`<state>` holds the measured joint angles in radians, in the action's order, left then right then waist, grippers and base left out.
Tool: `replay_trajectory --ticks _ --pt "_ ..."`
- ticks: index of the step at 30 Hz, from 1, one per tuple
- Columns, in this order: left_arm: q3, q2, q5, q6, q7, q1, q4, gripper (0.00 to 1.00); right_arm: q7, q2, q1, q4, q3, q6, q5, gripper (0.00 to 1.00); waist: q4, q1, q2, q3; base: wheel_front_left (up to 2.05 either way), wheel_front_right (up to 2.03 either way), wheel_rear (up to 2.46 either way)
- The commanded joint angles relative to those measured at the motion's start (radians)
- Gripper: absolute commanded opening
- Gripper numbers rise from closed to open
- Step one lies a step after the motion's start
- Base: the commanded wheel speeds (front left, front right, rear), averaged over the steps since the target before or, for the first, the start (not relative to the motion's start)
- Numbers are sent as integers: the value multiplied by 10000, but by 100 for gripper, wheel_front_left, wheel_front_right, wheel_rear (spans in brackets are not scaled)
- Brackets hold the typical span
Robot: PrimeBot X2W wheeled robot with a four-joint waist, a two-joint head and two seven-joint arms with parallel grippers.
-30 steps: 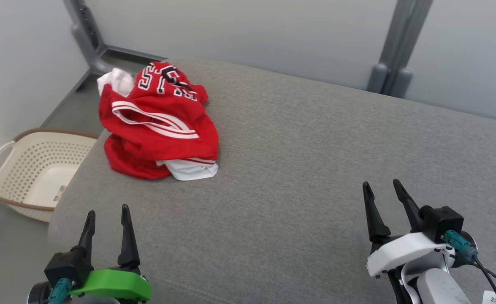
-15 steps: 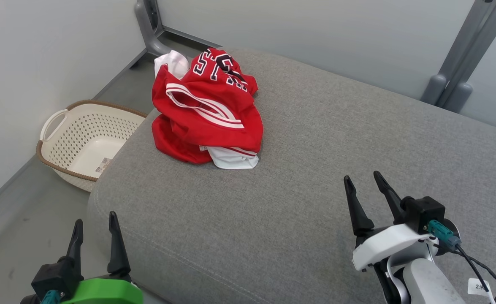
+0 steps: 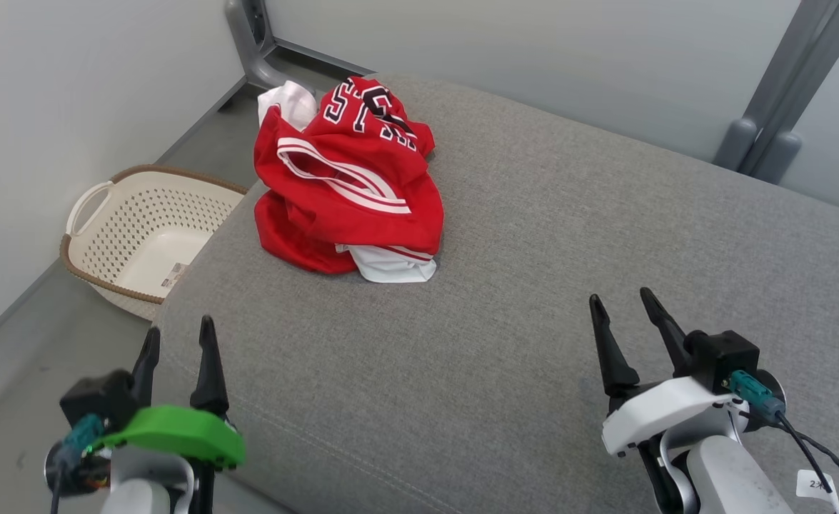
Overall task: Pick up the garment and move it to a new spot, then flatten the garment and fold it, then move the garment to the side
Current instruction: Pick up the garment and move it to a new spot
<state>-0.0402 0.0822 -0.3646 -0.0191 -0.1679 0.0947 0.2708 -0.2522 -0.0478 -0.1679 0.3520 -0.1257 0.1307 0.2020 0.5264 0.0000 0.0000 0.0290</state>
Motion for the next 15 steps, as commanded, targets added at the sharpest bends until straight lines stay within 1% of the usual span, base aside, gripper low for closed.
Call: replay_trajectory --ticks 1,4,6,9,15 --pt "-13 89 -143 -136 186 606 304 100 43 -44 97 -82 87 1 -114 100 -26 0 0 91 0 0 0" --pt "50 50 -696 -377 905 1870 1323 100 169 -45 206 -265 283 1 -307 100 -70 0 0 271 0 0 0" --pt "247 118 -1009 -399 1286 2809 2116 100 334 -44 178 -453 313 1 -475 100 -255 0 0 485 0 0 0" --pt "676 167 -1652 -434 1720 4152 3270 100 673 -47 13 -829 116 1 -743 100 -763 0 0 969 0 0 0" --pt "1317 554 -2487 -398 2518 6483 4838 100 1258 -50 -325 -1757 136 -3 -1336 100 -1691 0 0 2150 0 0 0"
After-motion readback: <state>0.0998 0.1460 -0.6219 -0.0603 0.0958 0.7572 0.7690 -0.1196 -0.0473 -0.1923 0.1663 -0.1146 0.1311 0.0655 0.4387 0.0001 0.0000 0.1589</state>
